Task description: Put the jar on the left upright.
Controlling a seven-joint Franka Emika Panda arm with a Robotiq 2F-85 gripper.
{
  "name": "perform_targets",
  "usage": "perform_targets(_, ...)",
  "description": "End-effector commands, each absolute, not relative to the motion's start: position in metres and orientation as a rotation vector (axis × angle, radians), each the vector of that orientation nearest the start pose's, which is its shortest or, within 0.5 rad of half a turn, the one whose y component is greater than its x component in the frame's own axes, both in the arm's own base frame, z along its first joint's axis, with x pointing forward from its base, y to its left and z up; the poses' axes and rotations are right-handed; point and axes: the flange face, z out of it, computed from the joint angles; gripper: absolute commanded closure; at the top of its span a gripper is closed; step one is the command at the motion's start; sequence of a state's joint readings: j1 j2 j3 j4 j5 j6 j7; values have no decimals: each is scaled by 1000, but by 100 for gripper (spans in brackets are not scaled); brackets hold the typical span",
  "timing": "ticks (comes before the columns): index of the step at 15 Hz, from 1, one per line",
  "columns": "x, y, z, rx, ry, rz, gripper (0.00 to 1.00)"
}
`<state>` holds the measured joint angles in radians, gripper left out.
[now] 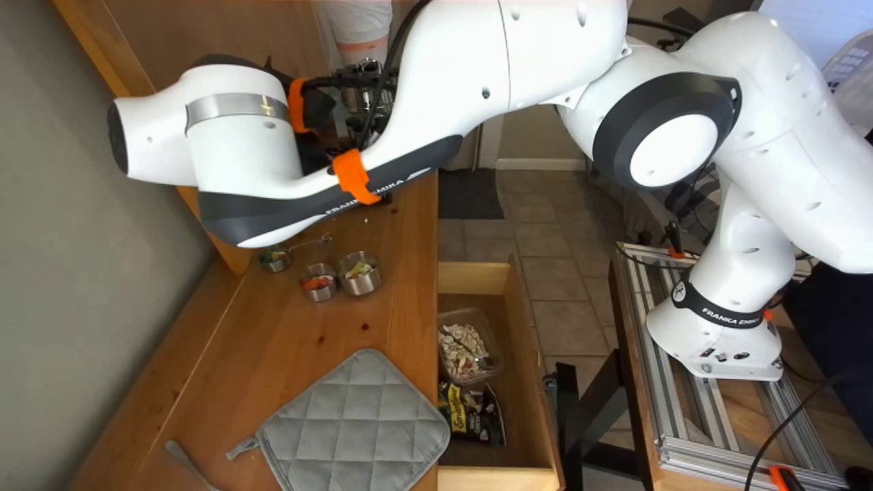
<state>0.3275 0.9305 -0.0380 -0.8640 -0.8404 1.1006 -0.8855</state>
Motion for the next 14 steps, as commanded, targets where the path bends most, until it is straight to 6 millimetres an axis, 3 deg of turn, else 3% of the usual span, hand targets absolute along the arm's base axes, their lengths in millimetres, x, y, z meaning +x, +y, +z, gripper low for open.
perform_targets(1,712,87,337,1814,1158,-1096,77)
perform_targets(8,717,45,256,1757,1275,-1029,77)
perform_targets(14,707,34,207,1735,1317,-1052,77)
